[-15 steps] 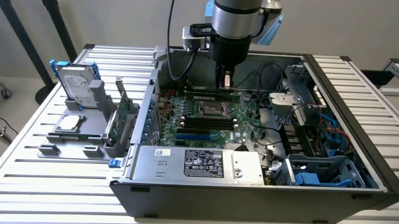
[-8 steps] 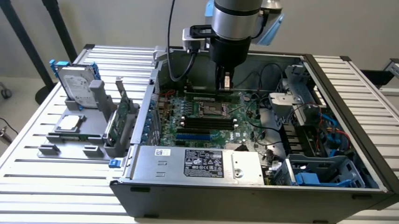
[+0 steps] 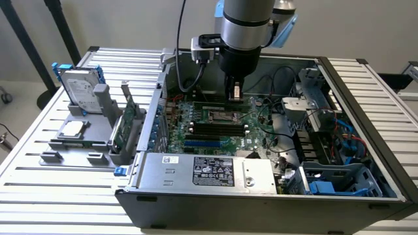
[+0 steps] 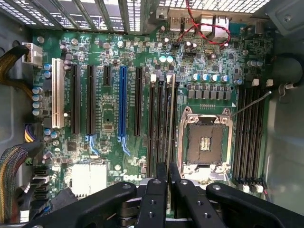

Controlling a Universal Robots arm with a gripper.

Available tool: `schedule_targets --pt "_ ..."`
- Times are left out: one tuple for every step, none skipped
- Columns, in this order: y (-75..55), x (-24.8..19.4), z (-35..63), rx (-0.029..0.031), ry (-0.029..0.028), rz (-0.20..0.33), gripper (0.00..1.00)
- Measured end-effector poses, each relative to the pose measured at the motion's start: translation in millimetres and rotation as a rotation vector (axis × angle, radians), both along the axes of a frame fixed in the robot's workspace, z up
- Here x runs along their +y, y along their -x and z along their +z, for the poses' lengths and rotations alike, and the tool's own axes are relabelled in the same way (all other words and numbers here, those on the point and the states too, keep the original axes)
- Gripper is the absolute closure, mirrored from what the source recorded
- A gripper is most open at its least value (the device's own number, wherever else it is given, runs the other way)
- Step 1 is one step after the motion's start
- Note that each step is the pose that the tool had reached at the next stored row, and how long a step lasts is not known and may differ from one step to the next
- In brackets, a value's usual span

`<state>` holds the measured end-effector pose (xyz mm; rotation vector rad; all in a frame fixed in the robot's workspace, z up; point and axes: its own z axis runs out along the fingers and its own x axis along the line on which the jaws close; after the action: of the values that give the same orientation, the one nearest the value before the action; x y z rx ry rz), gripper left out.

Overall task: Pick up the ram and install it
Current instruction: 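Insert the ram into the slot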

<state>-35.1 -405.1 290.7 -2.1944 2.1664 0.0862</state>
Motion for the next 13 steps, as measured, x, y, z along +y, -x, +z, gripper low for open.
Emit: schedule_targets --pt "0.1 0.0 -1.6 0.0000 0.0000 0.003 0.86" --pt "0.2 -0.1 -3.0 0.0000 0.0001 0.007 0.86" --pt "0.3 -0.1 -4.3 0.0001 0.0003 0.010 0.86" --pt "0.4 -0.2 -5.5 0.0002 0.0003 0.013 0.86" --pt "0.4 -0.3 -6.6 0.0003 0.0004 0.016 0.86" --pt "0.5 -0.3 -7.8 0.0004 0.0006 0.018 0.86" --pt "0.7 -0.3 -9.3 0.0003 0.0008 0.021 0.86" --pt "1.0 -0.3 -11.0 0.0003 0.0012 0.022 0.86" --pt "1.1 -0.3 -12.7 0.0004 0.0021 0.024 0.86" --pt "1.2 -0.3 -14.2 0.0004 0.0033 0.025 0.86" --pt "1.3 -0.3 -15.7 0.0004 0.0045 0.026 0.86" --pt "1.4 -0.3 -17.2 0.0004 0.0056 0.026 0.86" --pt "1.5 -0.3 -18.7 0.0004 0.0068 0.027 0.86"
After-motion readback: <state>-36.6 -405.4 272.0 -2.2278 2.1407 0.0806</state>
